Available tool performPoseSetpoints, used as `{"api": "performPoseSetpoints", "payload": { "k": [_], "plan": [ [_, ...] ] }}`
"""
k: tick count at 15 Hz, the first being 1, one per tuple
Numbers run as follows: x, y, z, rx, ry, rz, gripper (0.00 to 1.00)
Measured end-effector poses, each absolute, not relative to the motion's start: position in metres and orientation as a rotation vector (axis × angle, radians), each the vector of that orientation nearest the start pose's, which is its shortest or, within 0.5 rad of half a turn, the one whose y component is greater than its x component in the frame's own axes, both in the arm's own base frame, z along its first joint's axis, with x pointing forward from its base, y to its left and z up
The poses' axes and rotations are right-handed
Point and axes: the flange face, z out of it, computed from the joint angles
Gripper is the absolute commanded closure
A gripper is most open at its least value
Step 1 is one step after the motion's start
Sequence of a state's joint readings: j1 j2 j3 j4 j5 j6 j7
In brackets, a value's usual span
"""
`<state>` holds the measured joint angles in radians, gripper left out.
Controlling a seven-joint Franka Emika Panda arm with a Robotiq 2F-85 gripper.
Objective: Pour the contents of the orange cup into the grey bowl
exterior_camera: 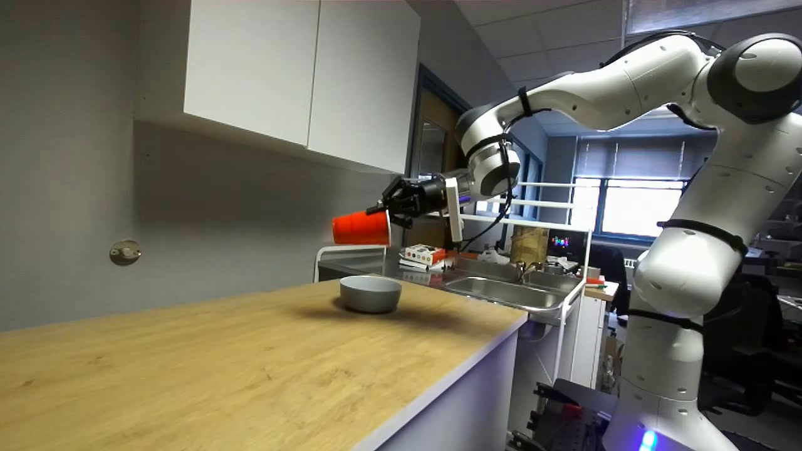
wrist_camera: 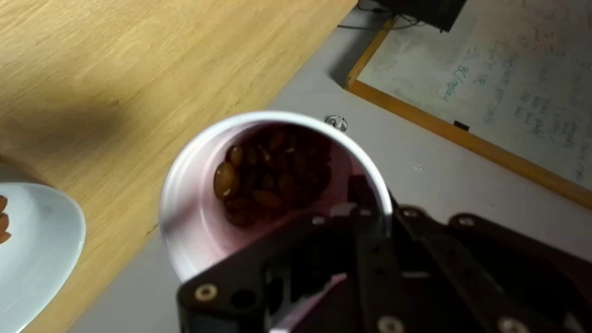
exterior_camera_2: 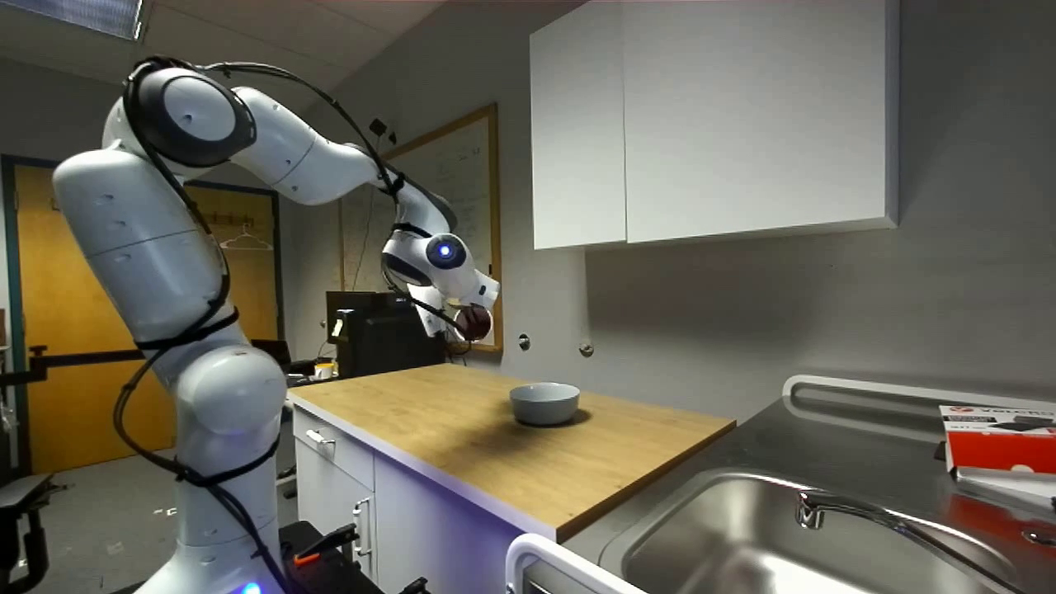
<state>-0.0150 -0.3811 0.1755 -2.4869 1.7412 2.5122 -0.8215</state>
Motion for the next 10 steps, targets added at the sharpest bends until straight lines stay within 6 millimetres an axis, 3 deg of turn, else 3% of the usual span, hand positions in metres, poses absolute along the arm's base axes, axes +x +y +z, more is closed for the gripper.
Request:
{"api": "performPoseSetpoints", "payload": {
  "k": [5, 10],
  "plan": [
    [0.485, 0.086, 0.462, -2.199, 0.18, -0.678, 0.99],
    [0.535, 0.072, 0.466, -2.347, 0.047, -0.605, 0.99]
  ]
}}
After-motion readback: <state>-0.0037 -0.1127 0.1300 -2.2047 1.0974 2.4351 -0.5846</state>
